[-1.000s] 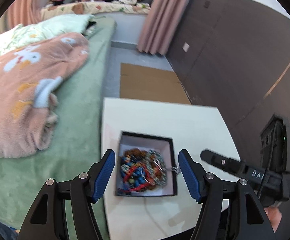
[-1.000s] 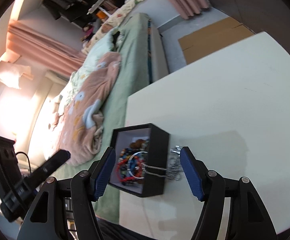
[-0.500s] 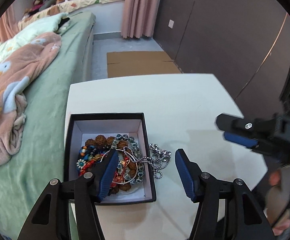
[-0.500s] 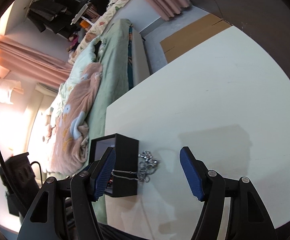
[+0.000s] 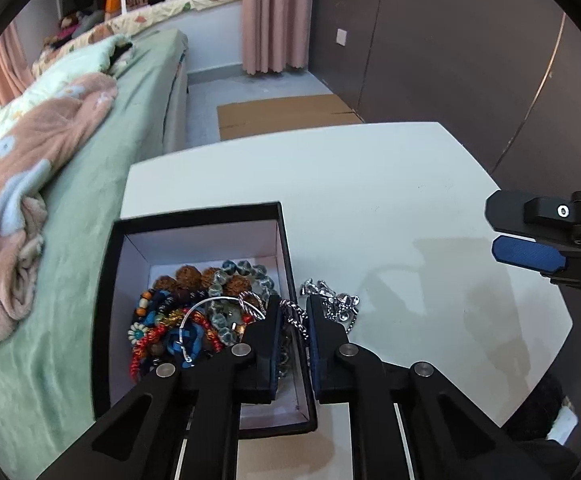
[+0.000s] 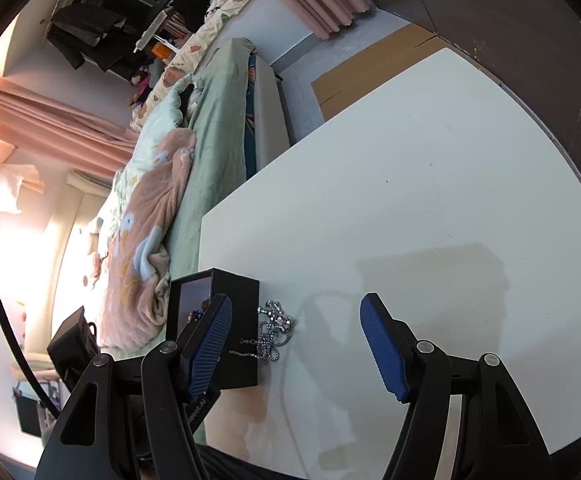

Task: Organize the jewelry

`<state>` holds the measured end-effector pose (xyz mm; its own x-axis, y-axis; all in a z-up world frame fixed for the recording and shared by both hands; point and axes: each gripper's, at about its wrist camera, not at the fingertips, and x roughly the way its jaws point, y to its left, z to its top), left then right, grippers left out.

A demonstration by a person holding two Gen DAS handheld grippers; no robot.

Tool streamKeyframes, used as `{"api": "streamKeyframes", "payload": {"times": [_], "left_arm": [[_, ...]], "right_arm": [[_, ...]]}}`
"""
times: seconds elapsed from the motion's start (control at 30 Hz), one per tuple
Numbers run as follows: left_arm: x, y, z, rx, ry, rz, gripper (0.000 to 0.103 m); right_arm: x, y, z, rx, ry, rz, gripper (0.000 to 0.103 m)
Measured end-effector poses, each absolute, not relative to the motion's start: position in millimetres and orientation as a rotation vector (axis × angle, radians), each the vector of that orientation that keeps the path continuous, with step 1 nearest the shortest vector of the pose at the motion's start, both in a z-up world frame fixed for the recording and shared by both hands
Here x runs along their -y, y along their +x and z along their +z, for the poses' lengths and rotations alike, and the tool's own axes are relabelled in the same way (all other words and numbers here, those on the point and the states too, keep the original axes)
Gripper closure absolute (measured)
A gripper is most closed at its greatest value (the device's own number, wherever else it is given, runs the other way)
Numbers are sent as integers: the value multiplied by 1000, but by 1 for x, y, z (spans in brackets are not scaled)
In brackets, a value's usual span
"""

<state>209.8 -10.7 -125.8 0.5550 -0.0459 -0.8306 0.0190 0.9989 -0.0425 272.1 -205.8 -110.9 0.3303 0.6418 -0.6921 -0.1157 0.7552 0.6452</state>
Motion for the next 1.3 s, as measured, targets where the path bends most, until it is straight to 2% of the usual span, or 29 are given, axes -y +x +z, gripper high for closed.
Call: {"api": "streamKeyframes", "payload": {"times": [0.1,0.13,0.33,0.4,0.77,1.3], "left_arm": [[10,203,-113,-948,-25,-40,93],[10,202,-110,-940,-26,-40,97],[-2,198,-91,-930,-56,-32,97],[-5,195,-83,-916,-63,-31,101],[-7,183,-25,-808,-36,-50,101],[-11,156,128,-496,35,-23,101]], "right_arm": [[206,272,-111,-1137,546,527,36],[206,272,-111,-1138,546,527,36],[205,270,-112,-1142,537,535,36],[203,269,-112,-1143,534,537,36],[199,268,-113,-1149,539,531,36],[197,269,-115,-1156,542,527,36]]}}
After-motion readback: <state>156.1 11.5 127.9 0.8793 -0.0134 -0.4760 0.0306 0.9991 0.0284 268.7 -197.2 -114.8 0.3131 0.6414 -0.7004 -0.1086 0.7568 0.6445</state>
